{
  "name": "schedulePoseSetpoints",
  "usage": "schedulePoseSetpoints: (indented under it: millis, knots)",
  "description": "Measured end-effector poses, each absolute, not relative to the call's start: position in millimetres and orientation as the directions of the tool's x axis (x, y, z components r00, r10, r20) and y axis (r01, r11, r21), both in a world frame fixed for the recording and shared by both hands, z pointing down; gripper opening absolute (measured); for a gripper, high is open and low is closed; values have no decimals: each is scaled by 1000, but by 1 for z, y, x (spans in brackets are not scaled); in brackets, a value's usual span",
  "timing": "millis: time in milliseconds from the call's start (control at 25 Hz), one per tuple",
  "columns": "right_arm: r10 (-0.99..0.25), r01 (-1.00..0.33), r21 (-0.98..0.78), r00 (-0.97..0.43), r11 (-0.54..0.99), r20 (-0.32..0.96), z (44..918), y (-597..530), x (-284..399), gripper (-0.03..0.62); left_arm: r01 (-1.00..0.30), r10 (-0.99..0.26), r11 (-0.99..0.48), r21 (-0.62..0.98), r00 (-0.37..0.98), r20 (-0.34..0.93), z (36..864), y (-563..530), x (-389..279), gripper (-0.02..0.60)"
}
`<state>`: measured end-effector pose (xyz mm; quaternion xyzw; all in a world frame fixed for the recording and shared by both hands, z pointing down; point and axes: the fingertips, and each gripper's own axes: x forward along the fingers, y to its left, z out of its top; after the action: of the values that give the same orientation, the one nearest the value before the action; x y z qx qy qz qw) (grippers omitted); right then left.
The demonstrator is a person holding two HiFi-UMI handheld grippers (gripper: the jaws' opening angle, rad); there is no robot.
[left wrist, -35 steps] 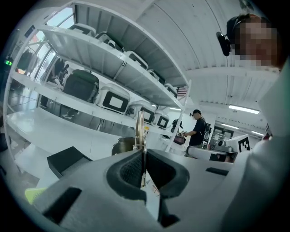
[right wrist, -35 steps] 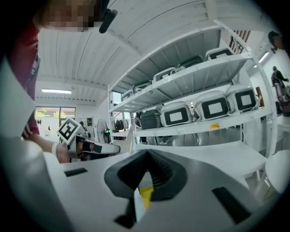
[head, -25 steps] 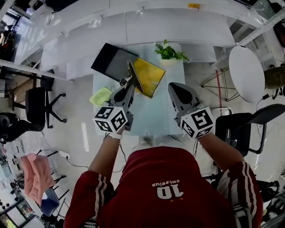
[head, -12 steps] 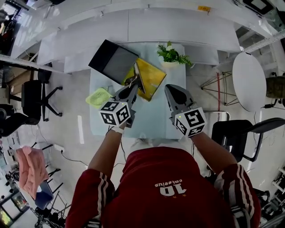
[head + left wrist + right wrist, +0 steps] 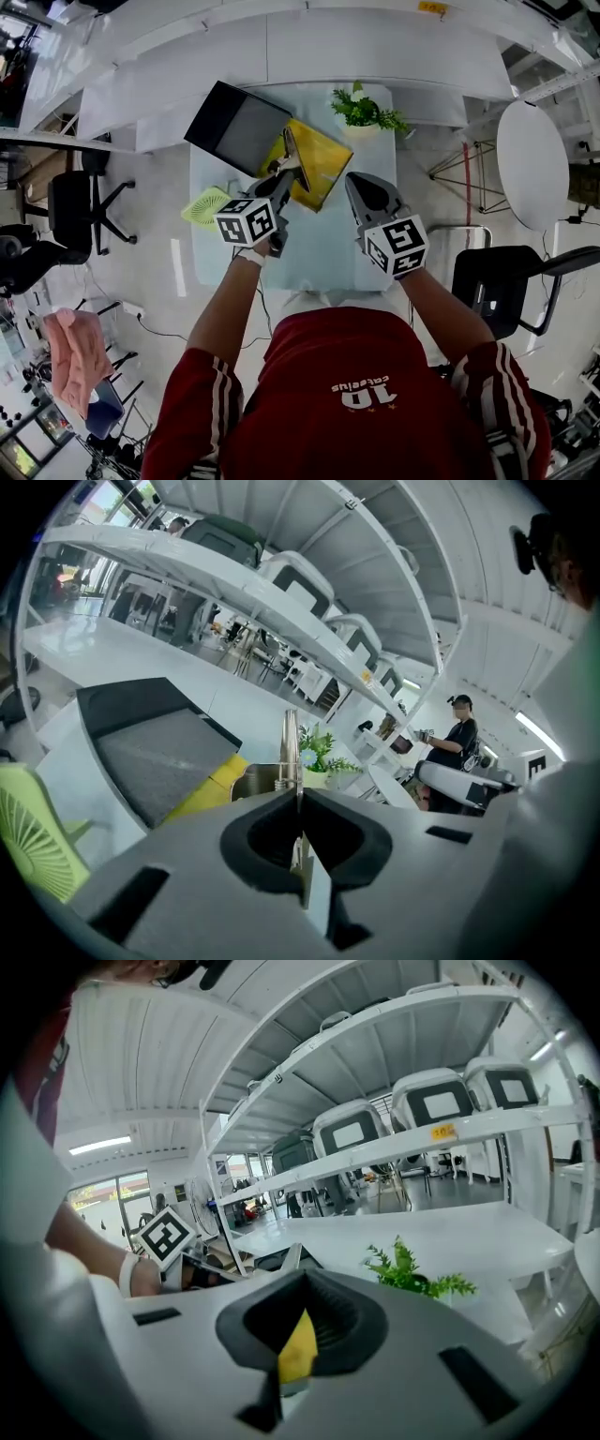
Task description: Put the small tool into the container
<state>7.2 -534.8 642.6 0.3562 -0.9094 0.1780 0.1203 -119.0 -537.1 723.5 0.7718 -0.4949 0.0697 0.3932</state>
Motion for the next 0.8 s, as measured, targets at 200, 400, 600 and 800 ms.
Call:
schedulePoseSetpoints:
  millis: [200,400,600,800]
  knots:
    - [-624,-709,-247,-701,661,344,649,-542,5,5,-824,-683,-152,546,487,544,749,-536,-115,5]
    - [-642,-734,-256,-676,629,363,663,-548,8,5,-817,-667,-114,566,485,566,767,-537,-111,3]
    - [-634,-735,-273,-675,620,378,670,-543,6,5,-804,-654,-50,592,475,589,783,-543,-109,5]
    - [-637,-742,-284,-669,608,385,670,-540,13,5,-797,-633,-14,603,474,612,798,-548,-106,5]
